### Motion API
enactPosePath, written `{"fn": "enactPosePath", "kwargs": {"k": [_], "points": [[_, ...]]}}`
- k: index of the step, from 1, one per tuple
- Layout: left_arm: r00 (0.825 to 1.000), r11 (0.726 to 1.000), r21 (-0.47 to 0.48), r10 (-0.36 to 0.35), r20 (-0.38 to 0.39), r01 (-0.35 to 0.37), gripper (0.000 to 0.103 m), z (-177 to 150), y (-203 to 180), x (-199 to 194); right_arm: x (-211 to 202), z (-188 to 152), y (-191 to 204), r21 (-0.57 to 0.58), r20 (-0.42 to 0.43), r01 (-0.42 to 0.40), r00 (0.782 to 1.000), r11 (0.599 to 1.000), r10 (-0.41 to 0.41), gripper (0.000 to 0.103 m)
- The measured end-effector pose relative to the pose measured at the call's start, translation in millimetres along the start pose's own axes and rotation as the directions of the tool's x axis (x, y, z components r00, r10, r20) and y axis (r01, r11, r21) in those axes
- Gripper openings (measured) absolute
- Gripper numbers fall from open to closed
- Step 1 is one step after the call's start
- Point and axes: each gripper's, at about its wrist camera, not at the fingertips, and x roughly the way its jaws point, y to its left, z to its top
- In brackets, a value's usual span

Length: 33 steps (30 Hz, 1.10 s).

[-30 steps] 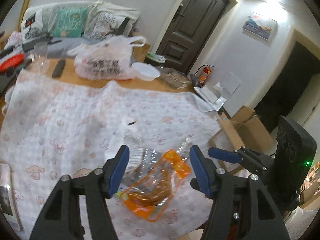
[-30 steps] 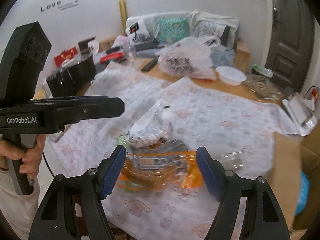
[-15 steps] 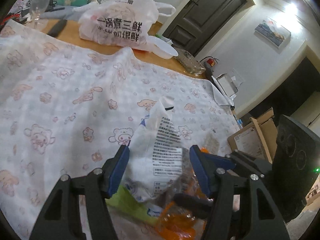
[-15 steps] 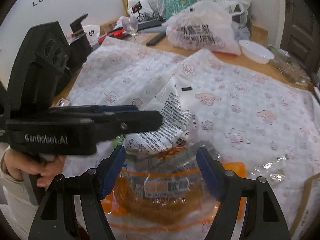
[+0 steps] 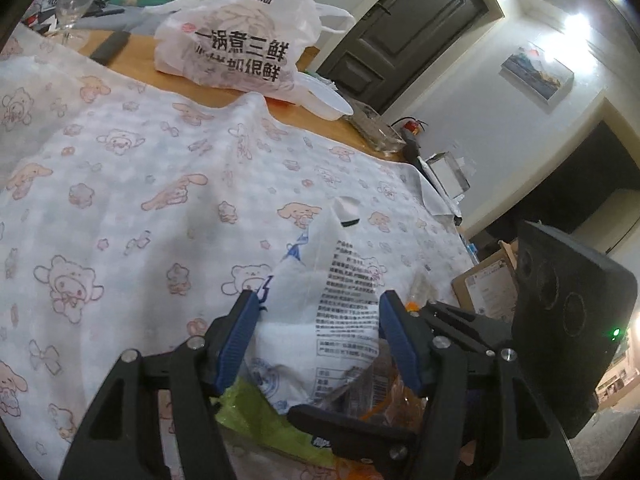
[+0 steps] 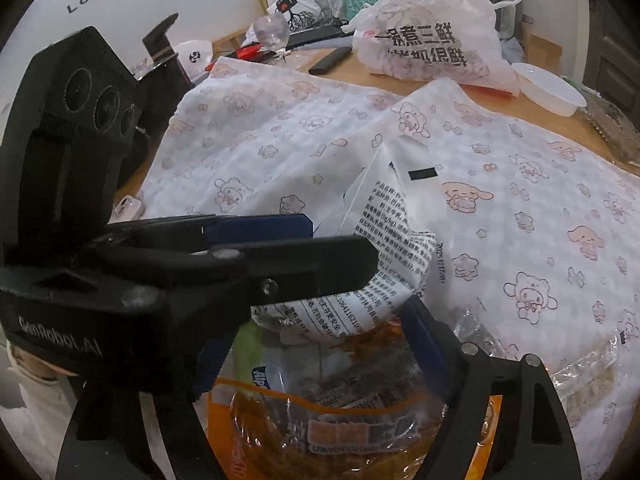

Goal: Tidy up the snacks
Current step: 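Grasp the white printed bag with the left tool while the right tool grips it, then lift the white printed bag into the cardboard box and open both tools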

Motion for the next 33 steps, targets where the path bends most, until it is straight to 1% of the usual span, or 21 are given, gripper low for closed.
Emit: {"fn": "enactPosePath", "kwargs": {"k": [3,4,5,6,7,8,10,12,14,16,17,18,20,23,25,29,33], "points": [[1.000,1.000,0.002,0.007,0.000,-0.007,0.059,-0.3,0.9,0.6,1.5,0.6,0.7,0.001,-0.002,0.002,1.000,1.000,-0.002,0.080],[1.000,1.000,0.003,0.021,0.003,-0.021,0.063,-0.2,0.9,0.7,2.3,0.8,1.9,-0.004,-0.005,0.006,1.000,1.000,-0.006,0.081],[0.999,0.999,-0.002,0.052,0.004,-0.052,0.069,0.0,2.1,1.2,3.6,1.0,2.7,-0.008,-0.008,0.011,1.000,1.000,-0.011,0.082],[0.996,0.996,-0.012,0.091,0.000,-0.091,0.077,-0.1,5.0,2.2,4.8,1.0,3.0,-0.008,-0.012,0.014,1.000,1.000,-0.014,0.083],[0.992,0.992,-0.020,0.122,-0.009,-0.122,0.077,-0.2,8.6,4.2,6.5,0.8,2.8,-0.005,-0.018,0.017,1.000,1.000,-0.017,0.083],[0.993,0.993,-0.024,0.113,-0.019,-0.114,0.077,-0.7,11.3,5.4,7.8,0.4,2.6,-0.004,-0.019,0.021,1.000,1.000,-0.021,0.083],[0.997,0.997,-0.030,0.064,-0.035,-0.065,0.077,-1.7,13.9,9.0,8.9,1.0,2.1,-0.003,-0.014,0.024,1.000,1.000,-0.024,0.083],[0.998,0.999,-0.015,0.041,-0.044,-0.042,0.077,-2.5,10.5,12.1,9.9,2.2,1.4,0.002,-0.013,0.023,1.000,1.000,-0.023,0.083],[0.998,1.000,-0.006,0.005,-0.061,-0.006,0.073,-3.0,6.3,17.8,12.9,2.9,1.2,0.002,-0.015,0.025,1.000,1.000,-0.025,0.081],[0.998,0.999,0.025,0.021,-0.063,-0.019,0.067,-4.7,-0.1,21.1,16.3,2.6,2.2,-0.005,-0.021,0.044,0.999,0.999,-0.044,0.077],[0.997,0.999,0.041,0.034,-0.066,-0.032,0.066,-5.6,-3.5,22.6,17.5,2.6,3.1,-0.011,-0.018,0.061,0.998,0.998,-0.061,0.075],[0.997,0.998,0.047,0.039,-0.061,-0.036,0.064,-5.8,-5.0,22.5,17.2,2.4,3.1,-0.014,-0.016,0.062,0.998,0.998,-0.063,0.074],[0.997,0.998,0.041,0.045,-0.055,-0.043,0.061,-5.8,-4.7,21.4,16.1,1.6,3.2,-0.013,-0.015,0.047,0.999,0.999,-0.047,0.065],[0.998,0.997,0.061,0.055,-0.042,-0.052,0.058,-7.6,-10.3,17.9,13.8,0.9,6.7,-0.024,-0.004,0.050,0.999,0.998,-0.051,0.061],[0.998,0.997,0.062,0.049,-0.030,-0.047,0.054,-8.2,-13.8,13.4,8.1,-0.7,7.2,-0.017,0.017,0.047,0.999,0.999,-0.047,0.060],[0.999,0.995,0.084,0.052,0.011,-0.053,0.054,-8.6,-30.5,-2.7,-9.9,-2.5,14.0,-0.027,0.062,0.052,0.997,0.998,-0.050,0.059],[0.998,0.992,0.112,0.054,0.043,-0.059,0.054,-10.1,-53.2,-21.9,-38.8,-5.1,23.9,-0.047,0.110,0.053,0.993,0.997,-0.048,0.059]]}}
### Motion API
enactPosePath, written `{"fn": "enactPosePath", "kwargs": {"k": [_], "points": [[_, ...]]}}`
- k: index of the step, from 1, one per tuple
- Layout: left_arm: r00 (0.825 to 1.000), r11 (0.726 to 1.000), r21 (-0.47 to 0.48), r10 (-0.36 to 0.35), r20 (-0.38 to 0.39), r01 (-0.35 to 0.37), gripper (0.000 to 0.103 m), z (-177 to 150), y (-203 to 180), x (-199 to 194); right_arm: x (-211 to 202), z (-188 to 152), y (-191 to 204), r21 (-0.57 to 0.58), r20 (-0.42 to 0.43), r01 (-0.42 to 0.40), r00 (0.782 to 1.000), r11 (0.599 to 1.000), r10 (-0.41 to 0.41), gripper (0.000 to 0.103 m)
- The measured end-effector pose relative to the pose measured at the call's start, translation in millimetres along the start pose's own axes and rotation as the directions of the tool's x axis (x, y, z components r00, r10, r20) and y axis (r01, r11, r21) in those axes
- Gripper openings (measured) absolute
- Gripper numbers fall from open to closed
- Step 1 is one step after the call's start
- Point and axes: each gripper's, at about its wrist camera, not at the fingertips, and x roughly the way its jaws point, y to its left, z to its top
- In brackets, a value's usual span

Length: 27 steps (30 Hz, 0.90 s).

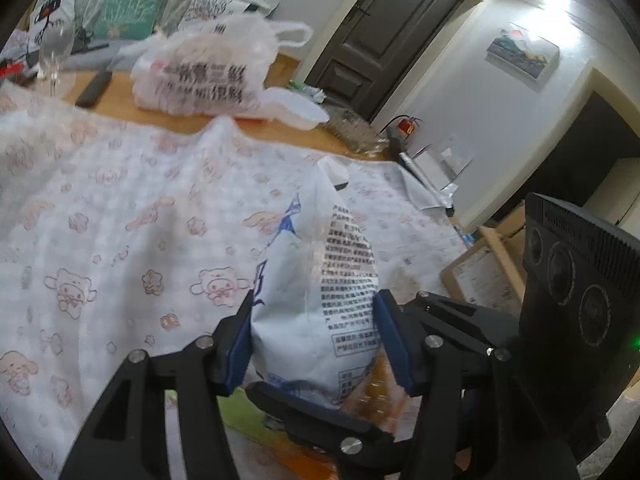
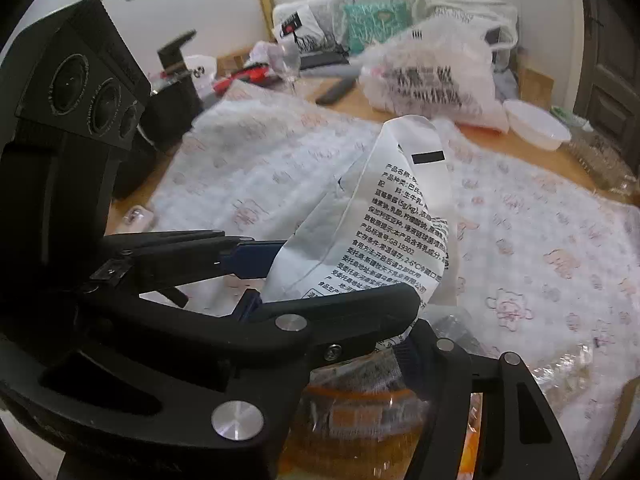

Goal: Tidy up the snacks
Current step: 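Lift the white printed bag into the cardboard box and open both tools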

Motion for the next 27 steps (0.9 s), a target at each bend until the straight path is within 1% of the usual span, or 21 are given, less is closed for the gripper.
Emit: {"fn": "enactPosePath", "kwargs": {"k": [4,9,13,17,20,23,27], "points": [[1.000,0.999,0.039,0.016,0.021,-0.017,0.054,2.3,-33.4,-19.5,-31.7,-2.5,2.7,0.000,0.047,-0.007,0.999,1.000,0.007,0.059],[0.998,0.991,0.125,0.041,0.056,-0.048,0.054,4.8,-99.8,-39.8,-97.2,-17.4,-5.1,0.006,0.152,-0.013,0.988,1.000,0.012,0.059],[0.997,0.979,0.194,0.049,0.054,-0.059,0.054,5.5,-160.3,-38.5,-148.1,-36.5,-25.4,0.033,0.216,-0.009,0.976,0.999,0.002,0.059],[0.998,0.959,0.277,0.048,0.030,-0.054,0.054,5.0,-225.2,-19.1,-193.0,-61.2,-58.4,0.086,0.273,0.000,0.962,0.996,-0.024,0.059],[1.000,0.943,0.333,0.029,-0.011,-0.024,0.054,4.7,-270.4,6.6,-220.6,-81.3,-89.4,0.142,0.300,0.017,0.952,0.990,-0.059,0.059],[0.998,0.928,0.372,0.015,-0.056,0.007,0.054,7.4,-305.0,34.5,-243.0,-100.2,-121.9,0.201,0.318,0.035,0.943,0.979,-0.099,0.059],[0.994,0.914,0.403,0.006,-0.112,0.039,0.054,7.7,-339.6,72.6,-258.0,-120.0,-164.5,0.275,0.314,0.049,0.939,0.960,-0.138,0.059]]}}
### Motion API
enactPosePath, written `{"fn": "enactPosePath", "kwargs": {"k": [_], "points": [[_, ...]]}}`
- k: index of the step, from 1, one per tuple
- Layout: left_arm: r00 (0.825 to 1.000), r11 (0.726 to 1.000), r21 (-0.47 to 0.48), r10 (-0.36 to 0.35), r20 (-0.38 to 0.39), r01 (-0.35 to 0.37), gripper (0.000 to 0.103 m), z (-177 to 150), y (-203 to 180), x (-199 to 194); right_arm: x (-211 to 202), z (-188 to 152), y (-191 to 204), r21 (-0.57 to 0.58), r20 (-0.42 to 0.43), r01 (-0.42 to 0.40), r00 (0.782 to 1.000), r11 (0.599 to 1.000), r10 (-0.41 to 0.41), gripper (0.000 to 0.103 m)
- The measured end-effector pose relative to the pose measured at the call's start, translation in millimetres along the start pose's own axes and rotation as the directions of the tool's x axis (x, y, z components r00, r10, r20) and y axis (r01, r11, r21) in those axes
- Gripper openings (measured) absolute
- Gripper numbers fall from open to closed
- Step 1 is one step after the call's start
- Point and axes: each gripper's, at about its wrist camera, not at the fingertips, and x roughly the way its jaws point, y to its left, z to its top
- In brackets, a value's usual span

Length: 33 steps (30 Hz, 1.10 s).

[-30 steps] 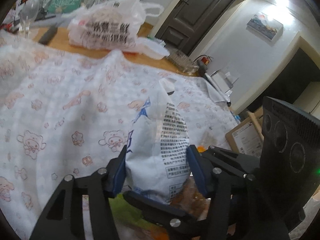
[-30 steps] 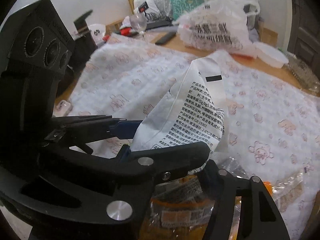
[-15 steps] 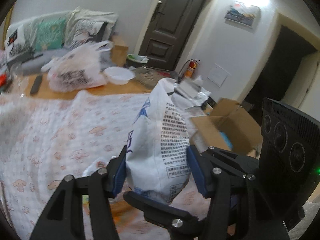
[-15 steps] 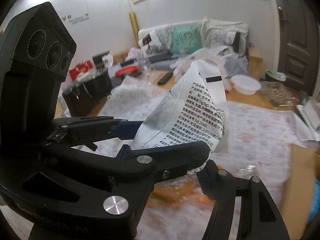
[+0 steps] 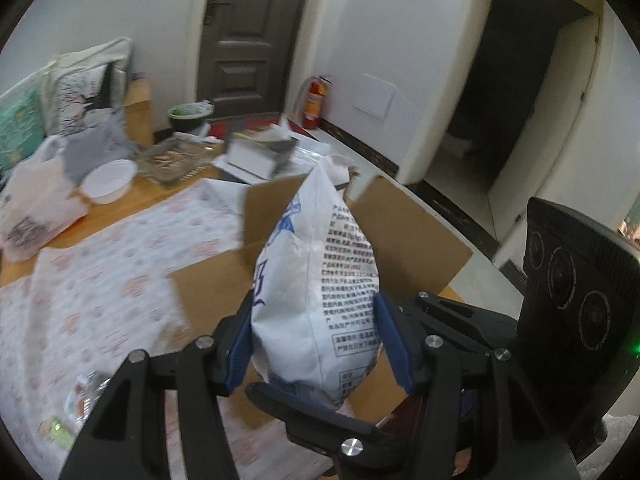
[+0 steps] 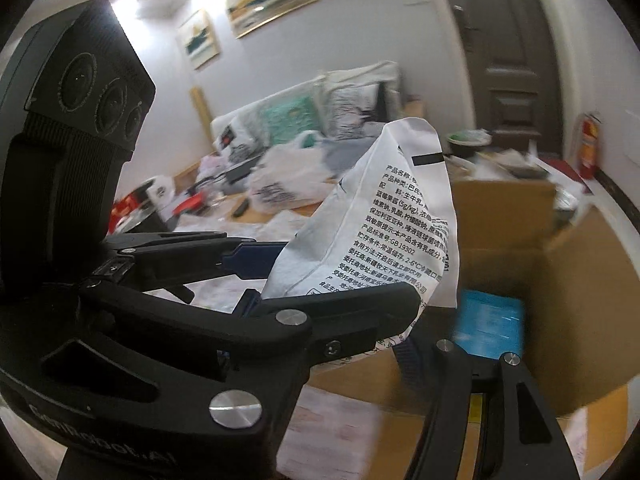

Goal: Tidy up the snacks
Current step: 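Lift the white printed bag into the cardboard box and open both tools, then move both tools back toward the orange bag on the table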

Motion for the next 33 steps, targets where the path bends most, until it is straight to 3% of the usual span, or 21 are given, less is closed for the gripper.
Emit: {"fn": "enactPosePath", "kwargs": {"k": [4,11,15,19,29,33], "points": [[0.999,1.000,0.005,-0.028,-0.044,0.028,0.054,9.2,-15.3,34.4,-1.2,-2.5,-37.5,0.044,-0.017,0.026,1.000,0.999,-0.025,0.059],[0.995,0.999,-0.035,-0.043,-0.092,0.040,0.055,16.1,-12.7,69.1,8.7,-4.5,-70.0,0.071,-0.057,0.022,0.998,0.997,-0.018,0.059],[0.995,0.998,-0.057,0.012,-0.095,-0.017,0.056,20.6,-2.4,75.6,14.8,-5.6,-74.0,0.082,-0.044,0.017,0.999,0.996,-0.013,0.060],[0.996,0.997,-0.078,-0.015,-0.086,0.009,0.056,22.6,4.1,74.5,4.3,-4.8,-79.2,0.085,-0.002,0.009,1.000,0.996,-0.009,0.060],[0.999,0.997,-0.077,0.024,-0.047,-0.028,0.057,20.3,10.6,48.1,3.3,-6.8,-61.5,0.044,-0.028,0.018,0.999,0.999,-0.017,0.059],[0.999,0.994,-0.100,0.040,-0.007,-0.041,0.057,12.9,22.5,20.1,-1.3,-3.1,-46.1,0.020,-0.020,0.022,1.000,1.000,-0.022,0.060]]}}
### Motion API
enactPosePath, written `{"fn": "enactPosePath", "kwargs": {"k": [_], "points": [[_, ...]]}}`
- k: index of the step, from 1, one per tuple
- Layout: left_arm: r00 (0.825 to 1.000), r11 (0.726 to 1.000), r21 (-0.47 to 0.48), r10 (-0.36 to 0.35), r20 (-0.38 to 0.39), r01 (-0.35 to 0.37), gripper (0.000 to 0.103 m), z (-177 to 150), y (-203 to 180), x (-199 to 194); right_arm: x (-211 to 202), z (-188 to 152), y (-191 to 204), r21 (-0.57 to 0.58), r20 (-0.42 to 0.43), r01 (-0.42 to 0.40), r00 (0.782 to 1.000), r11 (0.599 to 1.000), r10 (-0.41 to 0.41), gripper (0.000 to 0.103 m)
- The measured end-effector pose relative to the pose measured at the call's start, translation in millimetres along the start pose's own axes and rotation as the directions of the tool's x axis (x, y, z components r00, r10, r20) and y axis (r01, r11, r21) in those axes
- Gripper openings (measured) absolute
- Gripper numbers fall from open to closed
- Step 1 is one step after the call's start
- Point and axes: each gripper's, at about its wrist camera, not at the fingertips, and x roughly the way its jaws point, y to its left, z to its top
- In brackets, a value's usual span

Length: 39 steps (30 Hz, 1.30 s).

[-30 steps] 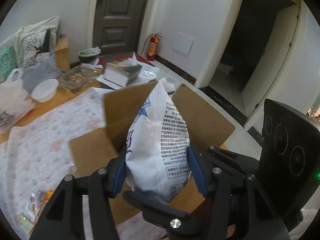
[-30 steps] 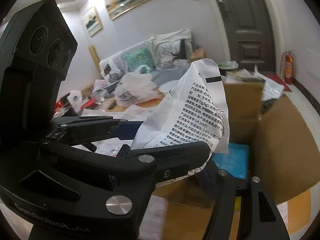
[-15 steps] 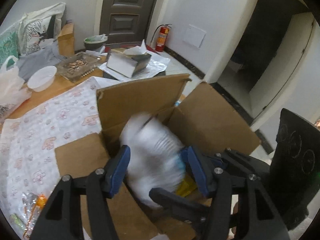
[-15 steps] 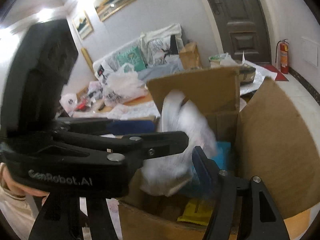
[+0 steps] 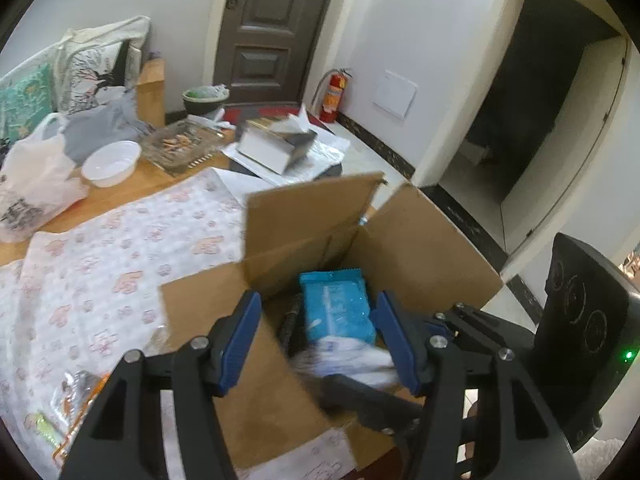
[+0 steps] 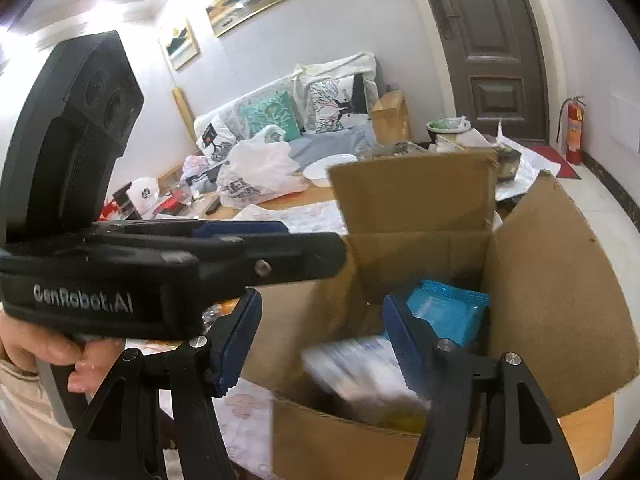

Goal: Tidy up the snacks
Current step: 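Move both tools back toward the orange bag on the table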

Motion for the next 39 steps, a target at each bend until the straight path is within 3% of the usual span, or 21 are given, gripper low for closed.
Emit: {"fn": "enactPosePath", "kwargs": {"k": [12,22,30,34,39], "points": [[0.991,0.995,-0.072,0.077,0.111,-0.069,0.058,-45.0,69.3,-98.7,9.0,4.5,103.6,-0.136,-0.009,-0.038,0.999,0.990,0.037,0.060],[0.984,0.976,-0.186,0.138,0.115,-0.115,0.058,-108.6,166.5,-135.7,77.7,-11.1,202.5,-0.261,-0.148,-0.092,0.987,0.961,0.054,0.060],[0.991,0.959,-0.265,0.122,0.049,-0.105,0.058,-151.1,228.8,-114.2,140.1,-39.4,221.4,-0.255,-0.294,-0.109,0.955,0.961,0.030,0.060],[0.994,0.955,-0.280,0.104,0.024,-0.093,0.058,-163.8,249.4,-100.6,167.3,-60.5,212.2,-0.188,-0.367,-0.070,0.930,0.980,-0.004,0.066],[0.997,0.949,-0.309,0.077,0.014,-0.069,0.058,-175.5,269.7,-90.7,190.2,-72.5,194.6,-0.036,-0.426,-0.067,0.904,0.997,0.045,0.070]]}}
